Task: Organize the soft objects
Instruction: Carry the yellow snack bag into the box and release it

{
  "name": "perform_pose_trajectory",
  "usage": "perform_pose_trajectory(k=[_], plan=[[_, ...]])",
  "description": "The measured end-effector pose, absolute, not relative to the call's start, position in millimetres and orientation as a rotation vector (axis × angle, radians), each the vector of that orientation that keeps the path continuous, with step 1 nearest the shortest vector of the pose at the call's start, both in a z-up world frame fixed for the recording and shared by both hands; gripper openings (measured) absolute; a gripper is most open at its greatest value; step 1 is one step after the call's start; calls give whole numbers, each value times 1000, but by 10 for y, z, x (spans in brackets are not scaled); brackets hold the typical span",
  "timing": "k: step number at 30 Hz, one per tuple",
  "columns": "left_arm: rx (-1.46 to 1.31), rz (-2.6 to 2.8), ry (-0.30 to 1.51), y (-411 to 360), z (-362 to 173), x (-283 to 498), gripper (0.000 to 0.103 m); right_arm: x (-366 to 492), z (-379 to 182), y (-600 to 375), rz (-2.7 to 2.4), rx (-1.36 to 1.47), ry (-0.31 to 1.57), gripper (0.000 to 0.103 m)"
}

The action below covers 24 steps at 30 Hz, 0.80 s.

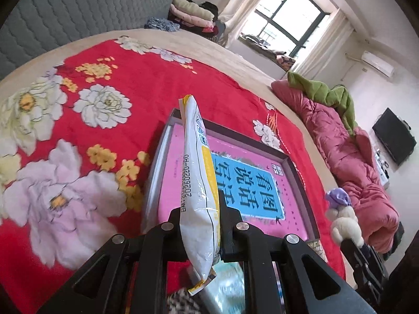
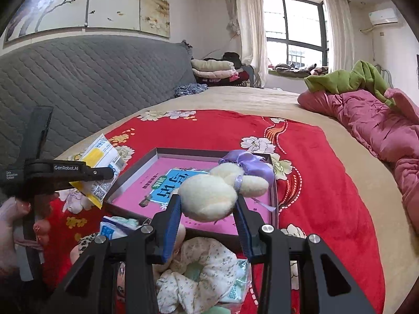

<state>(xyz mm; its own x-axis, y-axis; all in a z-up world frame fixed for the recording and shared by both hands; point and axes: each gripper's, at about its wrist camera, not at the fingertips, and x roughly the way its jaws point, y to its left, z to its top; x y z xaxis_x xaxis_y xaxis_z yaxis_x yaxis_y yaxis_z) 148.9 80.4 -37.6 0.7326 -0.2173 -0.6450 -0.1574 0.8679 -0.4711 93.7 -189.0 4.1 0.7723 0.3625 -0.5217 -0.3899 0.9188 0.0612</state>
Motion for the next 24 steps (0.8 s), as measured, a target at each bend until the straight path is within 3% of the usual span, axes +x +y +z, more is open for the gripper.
perform_pose_trajectory(k=[24], plan=[[-533,-120,895,679,-855,2022,14,1430,-230,-1764,356,-183,683,40]])
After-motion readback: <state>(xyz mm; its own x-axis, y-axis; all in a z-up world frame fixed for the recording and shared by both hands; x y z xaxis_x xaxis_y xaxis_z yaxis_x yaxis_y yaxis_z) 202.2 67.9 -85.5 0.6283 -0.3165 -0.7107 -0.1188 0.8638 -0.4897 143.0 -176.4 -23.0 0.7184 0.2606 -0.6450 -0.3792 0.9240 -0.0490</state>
